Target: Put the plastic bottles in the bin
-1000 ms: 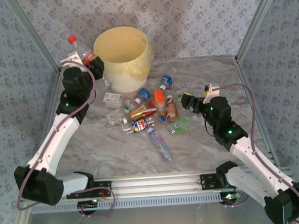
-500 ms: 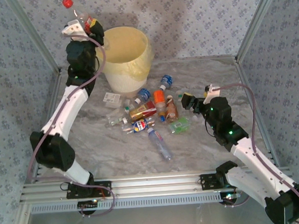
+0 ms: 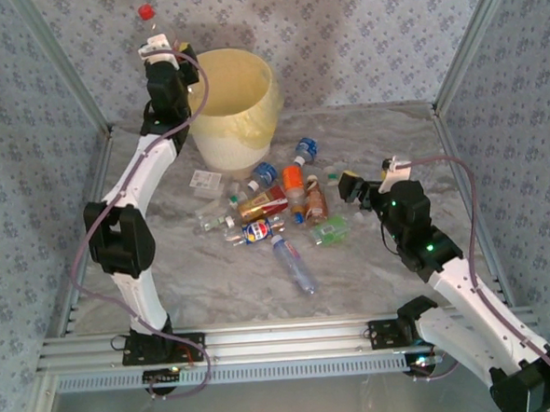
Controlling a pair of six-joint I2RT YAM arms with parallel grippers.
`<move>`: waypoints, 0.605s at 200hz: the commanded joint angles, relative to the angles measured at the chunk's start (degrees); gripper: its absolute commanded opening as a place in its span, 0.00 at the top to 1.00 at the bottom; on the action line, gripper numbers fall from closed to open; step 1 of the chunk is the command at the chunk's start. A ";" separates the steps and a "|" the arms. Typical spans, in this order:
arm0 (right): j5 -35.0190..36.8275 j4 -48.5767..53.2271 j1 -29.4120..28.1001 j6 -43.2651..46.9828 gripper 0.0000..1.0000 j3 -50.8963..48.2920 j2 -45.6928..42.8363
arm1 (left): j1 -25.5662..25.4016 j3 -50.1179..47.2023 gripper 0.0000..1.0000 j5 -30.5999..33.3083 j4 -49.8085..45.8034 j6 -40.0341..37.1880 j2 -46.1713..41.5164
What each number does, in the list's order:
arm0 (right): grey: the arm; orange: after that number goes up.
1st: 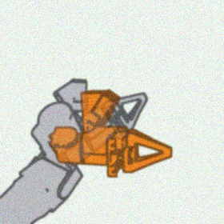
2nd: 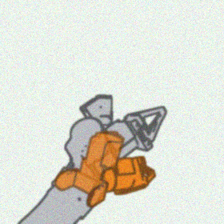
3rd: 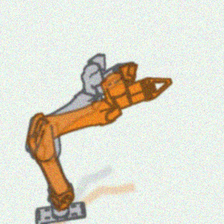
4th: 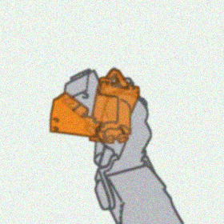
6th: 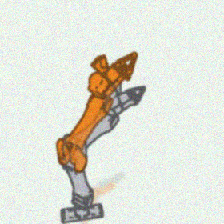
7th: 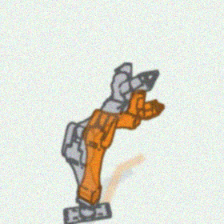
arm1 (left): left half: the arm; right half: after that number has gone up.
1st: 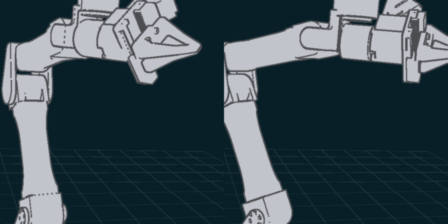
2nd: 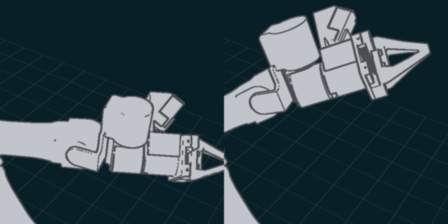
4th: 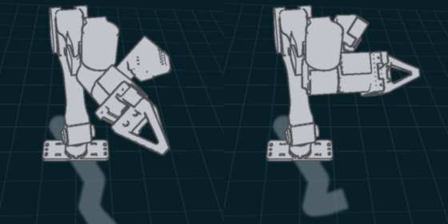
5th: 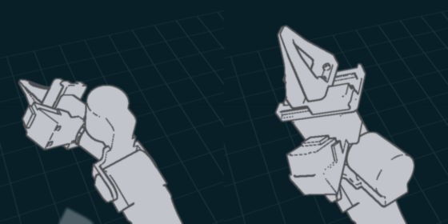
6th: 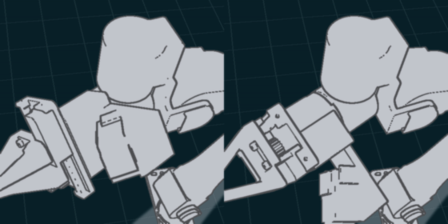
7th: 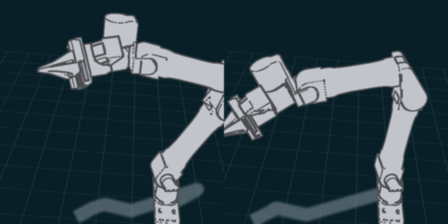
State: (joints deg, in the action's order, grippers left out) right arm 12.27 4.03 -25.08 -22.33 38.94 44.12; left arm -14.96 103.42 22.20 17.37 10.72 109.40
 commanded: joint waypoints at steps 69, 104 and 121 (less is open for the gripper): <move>2.26 0.96 -0.50 1.60 0.00 0.28 -0.68 | 0.66 7.96 0.22 6.53 -18.21 3.97 5.19; 2.32 1.47 -0.46 1.68 0.00 0.15 -0.62 | 0.63 12.51 0.13 7.40 -25.01 6.87 6.27; 2.45 1.90 -0.49 1.67 0.00 0.14 -0.71 | 0.63 16.27 0.11 7.06 -29.76 7.95 7.24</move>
State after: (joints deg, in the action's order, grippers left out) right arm 13.34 4.91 -25.17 -21.52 38.94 44.12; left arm -14.61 113.97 27.66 -4.91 16.21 115.68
